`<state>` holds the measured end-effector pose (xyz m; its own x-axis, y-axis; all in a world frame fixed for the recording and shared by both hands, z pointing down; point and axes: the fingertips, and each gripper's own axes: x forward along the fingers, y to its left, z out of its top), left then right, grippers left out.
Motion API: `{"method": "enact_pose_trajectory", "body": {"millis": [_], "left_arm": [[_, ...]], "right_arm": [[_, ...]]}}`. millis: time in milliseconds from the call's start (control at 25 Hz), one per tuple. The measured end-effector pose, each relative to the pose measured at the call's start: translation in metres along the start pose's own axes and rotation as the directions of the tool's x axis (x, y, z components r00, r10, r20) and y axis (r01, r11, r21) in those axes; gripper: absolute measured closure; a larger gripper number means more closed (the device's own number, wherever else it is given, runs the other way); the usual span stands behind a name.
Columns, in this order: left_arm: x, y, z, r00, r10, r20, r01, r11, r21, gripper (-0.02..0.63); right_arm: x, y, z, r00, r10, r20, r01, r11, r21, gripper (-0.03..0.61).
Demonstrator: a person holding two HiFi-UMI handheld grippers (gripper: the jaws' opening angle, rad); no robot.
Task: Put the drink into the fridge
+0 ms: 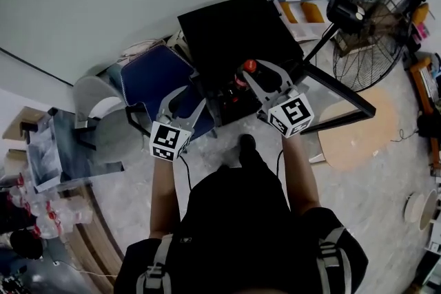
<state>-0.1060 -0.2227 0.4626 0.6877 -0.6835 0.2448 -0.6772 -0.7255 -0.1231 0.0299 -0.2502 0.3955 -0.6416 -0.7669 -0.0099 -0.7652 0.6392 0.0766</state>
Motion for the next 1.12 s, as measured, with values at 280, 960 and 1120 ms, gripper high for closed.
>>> {"method": "enact_pose_trajectory", "body": {"millis": [280,960,1120], "left_arm": [[-0.007,-0.017,-0.005,0.999,-0.043,-0.009,0.043,0.999,0.015,0.408],[0.002,-0.054,-0.026,0.992,-0.118,-0.045,0.118,0.993,0.000,0.408],[0.005,-0.052,-0.031,0.991,-0.120,-0.054,0.119,0.993,-0.011,0.408]], "right_arm": [[-0.027,0.005,-0.015,0.998,-0.059,-0.027,0.060,0.998,0.017,0.443],[-0.068,0.007,-0.083,0.979,-0.117,-0.166,0.127,0.991,0.050,0.445],[-0.069,0.003,-0.102,0.972,-0.123,-0.201,0.139,0.988,0.066,0.445]]}}
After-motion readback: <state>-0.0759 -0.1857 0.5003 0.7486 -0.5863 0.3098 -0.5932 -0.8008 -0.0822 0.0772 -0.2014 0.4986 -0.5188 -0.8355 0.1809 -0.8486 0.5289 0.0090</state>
